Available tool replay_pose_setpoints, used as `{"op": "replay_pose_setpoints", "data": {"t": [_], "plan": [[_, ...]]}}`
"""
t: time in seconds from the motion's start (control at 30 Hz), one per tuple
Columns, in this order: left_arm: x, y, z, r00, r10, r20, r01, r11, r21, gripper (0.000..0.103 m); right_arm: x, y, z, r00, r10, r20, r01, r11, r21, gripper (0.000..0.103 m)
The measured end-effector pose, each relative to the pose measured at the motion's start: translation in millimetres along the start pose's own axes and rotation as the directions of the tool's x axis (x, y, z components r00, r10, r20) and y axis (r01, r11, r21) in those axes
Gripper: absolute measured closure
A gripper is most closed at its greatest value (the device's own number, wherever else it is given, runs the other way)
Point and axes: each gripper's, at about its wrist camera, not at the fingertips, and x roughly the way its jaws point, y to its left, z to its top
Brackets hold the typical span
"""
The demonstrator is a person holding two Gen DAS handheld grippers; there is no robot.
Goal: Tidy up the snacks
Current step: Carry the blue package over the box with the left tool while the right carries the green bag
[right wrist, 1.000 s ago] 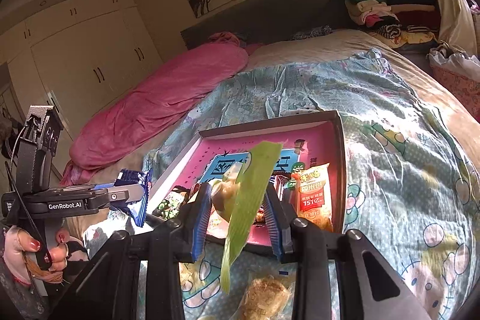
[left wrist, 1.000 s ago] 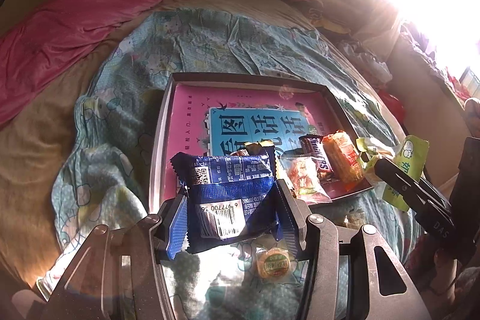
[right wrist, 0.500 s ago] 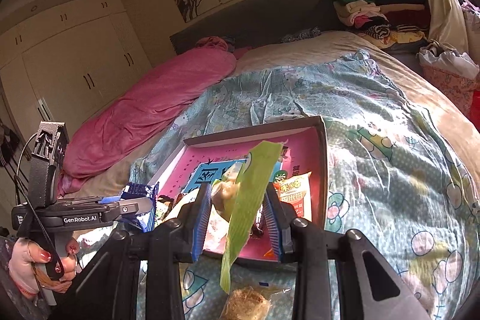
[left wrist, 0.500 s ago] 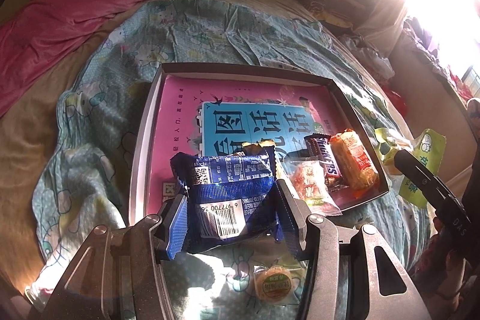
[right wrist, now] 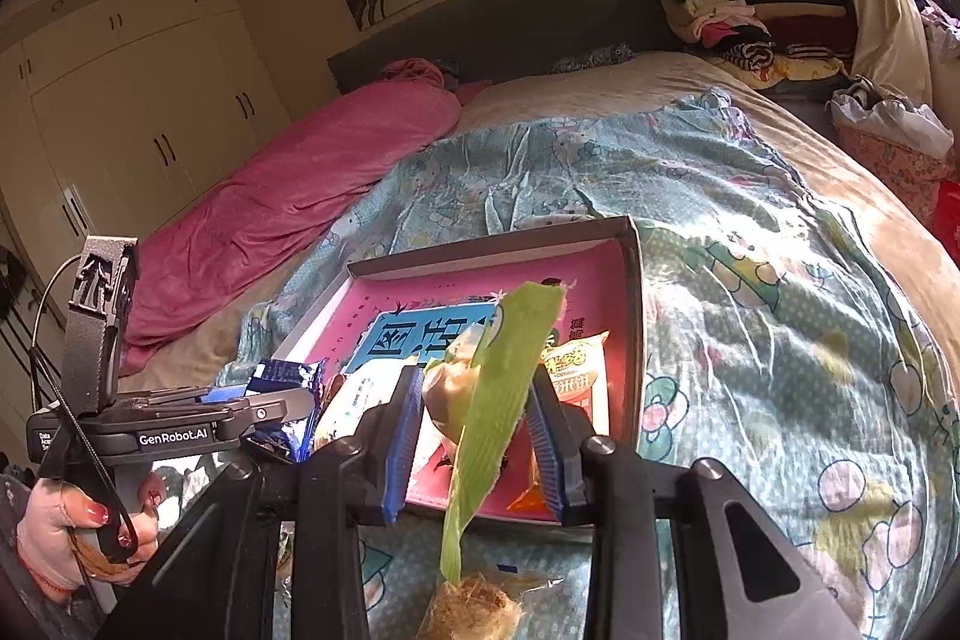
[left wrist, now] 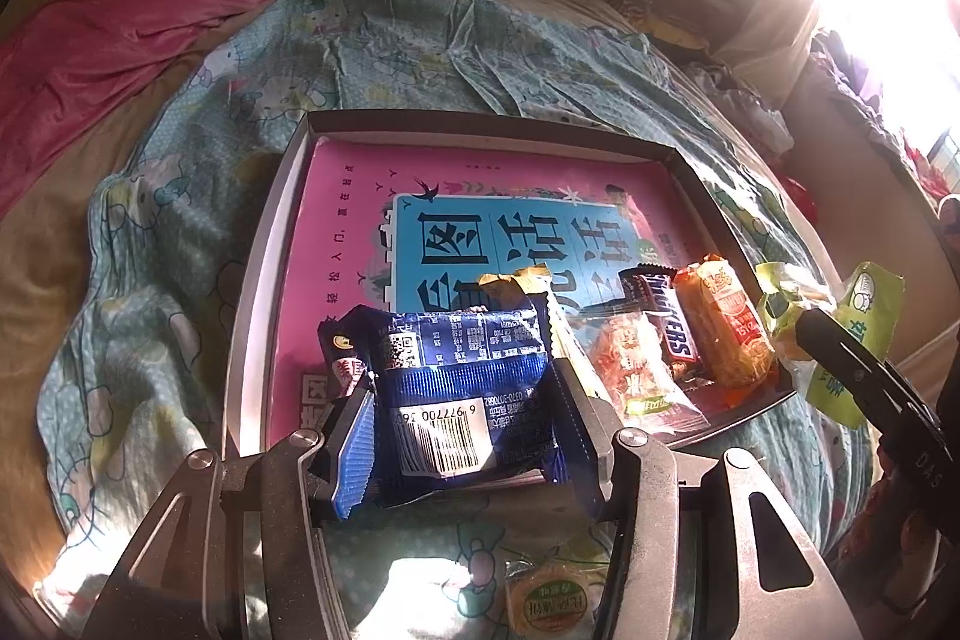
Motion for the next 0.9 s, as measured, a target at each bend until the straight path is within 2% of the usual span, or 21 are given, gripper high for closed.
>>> {"op": "replay_pose_setpoints", "data": {"t": [0.47, 0.73, 0.9], "plan": [[14.0, -3.9, -0.9, 1.0, -0.004, -0.019, 0.004, 1.0, -0.001, 0.048, 21.6, 5.9, -4.3, 0.998, 0.005, -0.059, -0.007, 0.999, -0.041, 0.068], [14.0, -4.3, -1.3, 1.0, -0.004, -0.021, 0.004, 1.0, 0.0, 0.048, 31.6, 15.0, -6.3, 0.993, 0.058, -0.102, -0.066, 0.995, -0.074, 0.068], [14.3, -4.4, -1.8, 1.0, -0.005, -0.022, 0.005, 1.0, 0.0, 0.048, 37.5, 12.4, -8.3, 0.991, 0.045, -0.126, -0.054, 0.996, -0.072, 0.068]]}}
